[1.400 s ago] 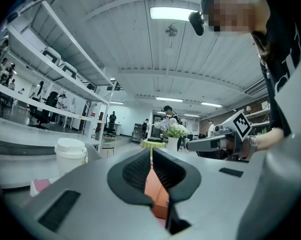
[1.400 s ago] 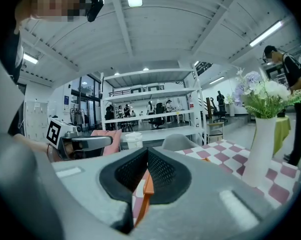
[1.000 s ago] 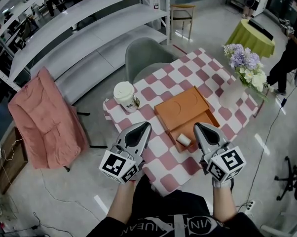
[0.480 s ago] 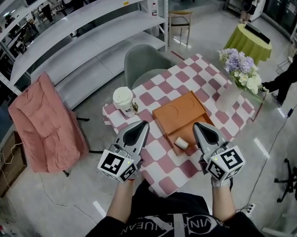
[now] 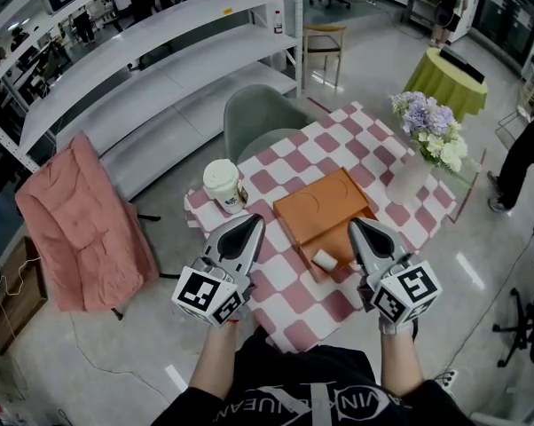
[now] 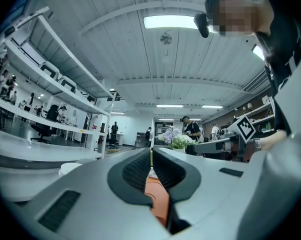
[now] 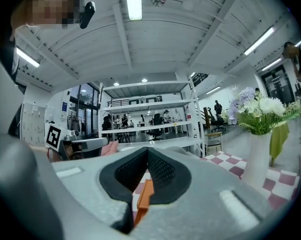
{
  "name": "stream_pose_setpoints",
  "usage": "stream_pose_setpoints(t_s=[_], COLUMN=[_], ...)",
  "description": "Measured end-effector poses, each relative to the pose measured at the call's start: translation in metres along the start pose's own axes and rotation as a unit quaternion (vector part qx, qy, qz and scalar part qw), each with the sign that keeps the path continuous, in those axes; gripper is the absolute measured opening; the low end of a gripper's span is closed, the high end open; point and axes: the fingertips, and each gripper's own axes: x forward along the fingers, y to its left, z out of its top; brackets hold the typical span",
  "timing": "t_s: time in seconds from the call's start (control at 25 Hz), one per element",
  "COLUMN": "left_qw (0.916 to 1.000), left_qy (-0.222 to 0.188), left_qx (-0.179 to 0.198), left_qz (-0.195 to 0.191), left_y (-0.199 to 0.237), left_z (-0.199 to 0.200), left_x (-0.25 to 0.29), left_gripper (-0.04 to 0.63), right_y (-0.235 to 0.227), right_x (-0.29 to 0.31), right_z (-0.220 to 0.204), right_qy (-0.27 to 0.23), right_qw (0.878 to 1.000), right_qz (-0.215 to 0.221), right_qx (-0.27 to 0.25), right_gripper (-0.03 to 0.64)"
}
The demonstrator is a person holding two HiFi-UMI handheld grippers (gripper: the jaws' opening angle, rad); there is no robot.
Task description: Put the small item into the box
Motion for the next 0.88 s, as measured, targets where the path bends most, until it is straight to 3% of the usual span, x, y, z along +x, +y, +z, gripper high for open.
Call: stream_pose_setpoints(t_s=[0.88], left_qw=[0.9999], left_qy=[-0.001], left_qx=[0.0], left_qz=[0.011], left_y=[0.0022], left_z=[-0.0033], left_x=[-0.0047], left_gripper=[0.02], right_y=[-0.0087], right_x=[-0.0027], right_z=[0.0013], right_qy=[-0.014], right_qw=[1.0], right_qz=[-0.007], right_qx=[0.01], right_gripper=[0.006])
